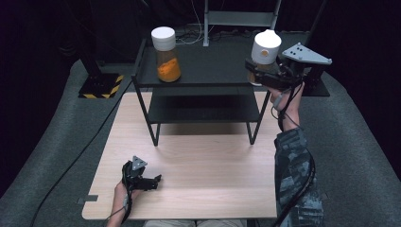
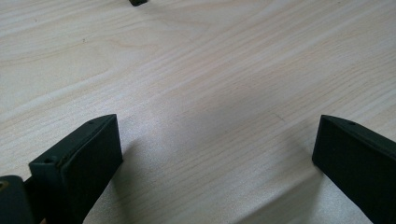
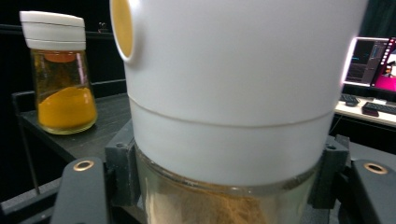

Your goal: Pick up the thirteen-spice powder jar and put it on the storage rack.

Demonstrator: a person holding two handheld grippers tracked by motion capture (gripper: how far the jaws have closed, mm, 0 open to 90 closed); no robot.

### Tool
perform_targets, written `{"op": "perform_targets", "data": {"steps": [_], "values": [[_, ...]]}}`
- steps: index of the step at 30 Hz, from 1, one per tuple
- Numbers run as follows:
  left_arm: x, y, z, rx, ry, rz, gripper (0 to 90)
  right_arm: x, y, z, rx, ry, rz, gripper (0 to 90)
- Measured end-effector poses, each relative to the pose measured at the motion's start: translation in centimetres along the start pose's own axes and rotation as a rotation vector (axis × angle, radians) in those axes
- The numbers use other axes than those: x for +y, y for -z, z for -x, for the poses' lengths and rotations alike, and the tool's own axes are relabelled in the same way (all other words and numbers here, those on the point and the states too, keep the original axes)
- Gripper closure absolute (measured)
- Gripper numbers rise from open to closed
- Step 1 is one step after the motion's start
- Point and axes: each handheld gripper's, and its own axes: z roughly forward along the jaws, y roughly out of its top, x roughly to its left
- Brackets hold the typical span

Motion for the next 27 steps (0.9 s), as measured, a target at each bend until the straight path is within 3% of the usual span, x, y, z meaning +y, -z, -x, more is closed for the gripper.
{"op": "perform_targets", "data": {"steps": [16,27], "values": [[0.0,0.0,0.0,-0.001,0.0,0.001,0.9,-0.1,-2.4,0.4,-0.041,-0.034,-0.037,29.7],[0.0,0.0,0.0,-0.002,-0.001,0.0,0.9,-0.6,-2.7,0.7,-0.04,-0.06,-0.042,29.7]]}}
